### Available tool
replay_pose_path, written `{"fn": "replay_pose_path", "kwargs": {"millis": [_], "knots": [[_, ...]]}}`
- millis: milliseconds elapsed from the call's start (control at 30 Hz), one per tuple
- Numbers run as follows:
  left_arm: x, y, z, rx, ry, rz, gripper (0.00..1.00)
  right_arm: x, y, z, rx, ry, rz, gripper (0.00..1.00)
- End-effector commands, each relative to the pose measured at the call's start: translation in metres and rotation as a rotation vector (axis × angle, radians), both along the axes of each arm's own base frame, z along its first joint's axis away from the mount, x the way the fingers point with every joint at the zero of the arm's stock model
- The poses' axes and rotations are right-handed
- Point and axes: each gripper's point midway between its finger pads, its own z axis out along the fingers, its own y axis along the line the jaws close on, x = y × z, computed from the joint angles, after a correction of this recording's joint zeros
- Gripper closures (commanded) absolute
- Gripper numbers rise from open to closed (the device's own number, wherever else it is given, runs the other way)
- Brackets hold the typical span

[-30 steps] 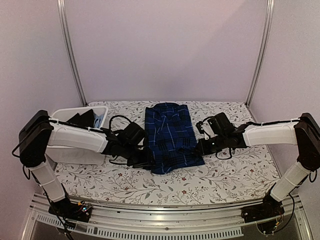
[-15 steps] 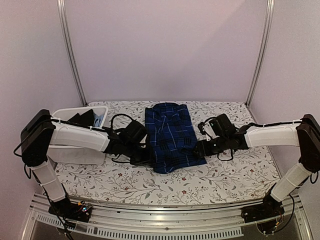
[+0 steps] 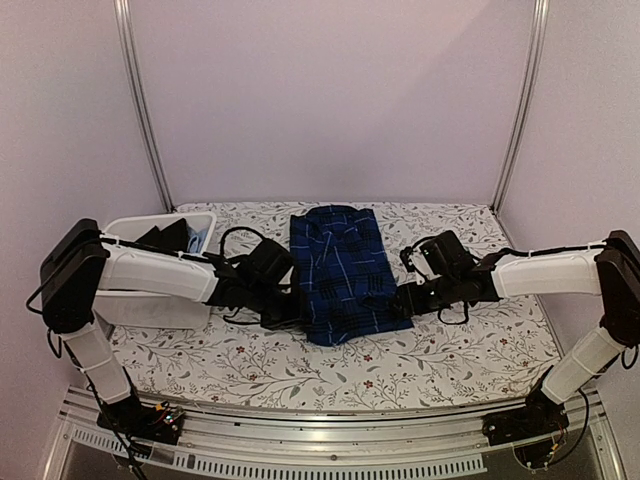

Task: Fold and stack the long sleeve shirts
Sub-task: Fold the rectangle-folded shirt at the center of the board.

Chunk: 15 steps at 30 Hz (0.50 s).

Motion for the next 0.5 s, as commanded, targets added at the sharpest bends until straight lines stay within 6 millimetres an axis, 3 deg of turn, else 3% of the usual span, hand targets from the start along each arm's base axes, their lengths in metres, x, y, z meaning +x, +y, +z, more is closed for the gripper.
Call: {"fn": "replay_pose_path", "kwargs": {"millis": [0, 233, 333, 467], "knots": [[0.010, -0.006, 0.027, -0.086, -0.036, 0.014, 0.97, 0.000, 0.004, -0.005, 0.002, 0.004, 0.009, 0.51], [0.006, -0.007, 0.029, -0.116, -0.013, 0.007, 0.91, 0.005, 0.012, -0.001, 0.019, 0.007, 0.021, 0.79], [0.001, -0.002, 0.024, -0.112, -0.003, 0.014, 0.76, 0.005, 0.013, 0.003, 0.024, 0.005, 0.024, 0.88], [-0.008, -0.002, 0.019, -0.110, 0.017, 0.006, 0.64, 0.005, 0.013, 0.005, 0.024, 0.006, 0.024, 0.93]]}}
